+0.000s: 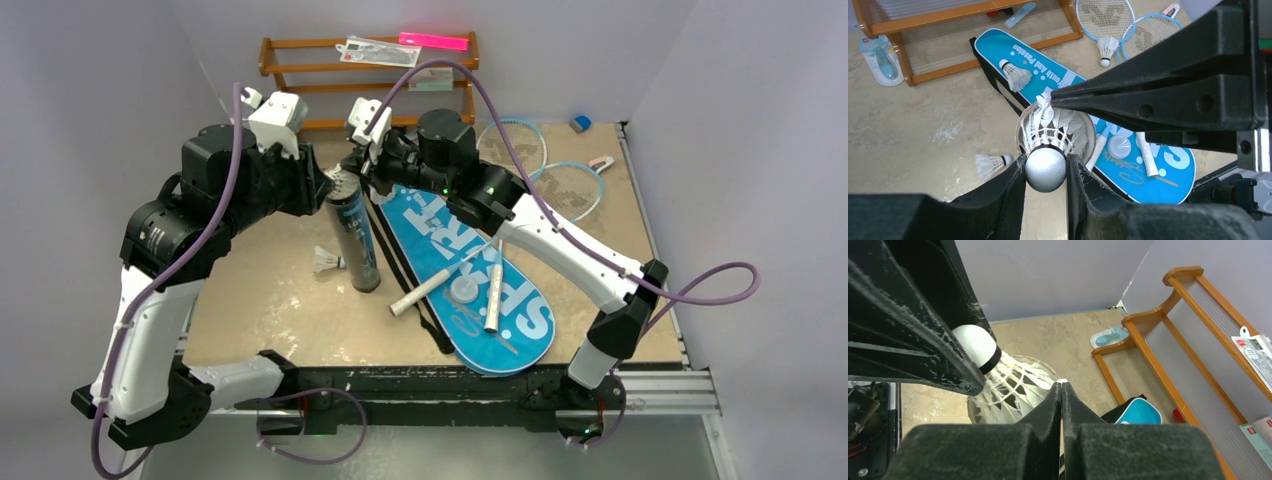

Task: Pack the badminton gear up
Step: Place the shuttlecock at the shuttle tube.

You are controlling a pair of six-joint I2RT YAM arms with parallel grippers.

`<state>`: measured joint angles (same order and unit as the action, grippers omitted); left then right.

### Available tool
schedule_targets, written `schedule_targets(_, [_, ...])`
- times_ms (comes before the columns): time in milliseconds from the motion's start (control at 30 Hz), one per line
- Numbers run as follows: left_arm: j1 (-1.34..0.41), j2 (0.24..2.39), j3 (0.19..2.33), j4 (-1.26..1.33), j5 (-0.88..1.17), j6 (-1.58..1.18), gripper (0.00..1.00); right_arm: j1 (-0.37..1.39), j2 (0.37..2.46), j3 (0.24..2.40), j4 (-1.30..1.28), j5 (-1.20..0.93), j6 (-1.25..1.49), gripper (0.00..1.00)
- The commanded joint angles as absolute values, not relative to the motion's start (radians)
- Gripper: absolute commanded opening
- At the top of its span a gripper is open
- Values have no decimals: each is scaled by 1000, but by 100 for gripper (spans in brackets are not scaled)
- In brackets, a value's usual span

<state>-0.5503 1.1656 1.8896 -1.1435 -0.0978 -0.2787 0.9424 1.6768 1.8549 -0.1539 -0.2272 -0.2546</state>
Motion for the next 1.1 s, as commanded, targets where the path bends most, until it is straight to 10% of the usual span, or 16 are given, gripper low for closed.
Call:
schedule_targets(0, [-551, 1118, 1873, -1109, -54, -244, 0, 945, 1667, 1907, -171, -237, -249, 0])
schedule_targets(467, [-551, 1112, 1851, -1103, -37, -223, 0, 945, 1678, 1951, -199, -270, -249, 1])
schedule_targets(800, [-552, 1114, 1848, -1110, -46, -224, 0, 932, 1585, 1858, -173, -195, -287, 31])
schedule_targets(1067, [-552, 1120, 1854, -1110, -46, -228, 0, 907, 1459, 1706, -121, -307, -356, 86])
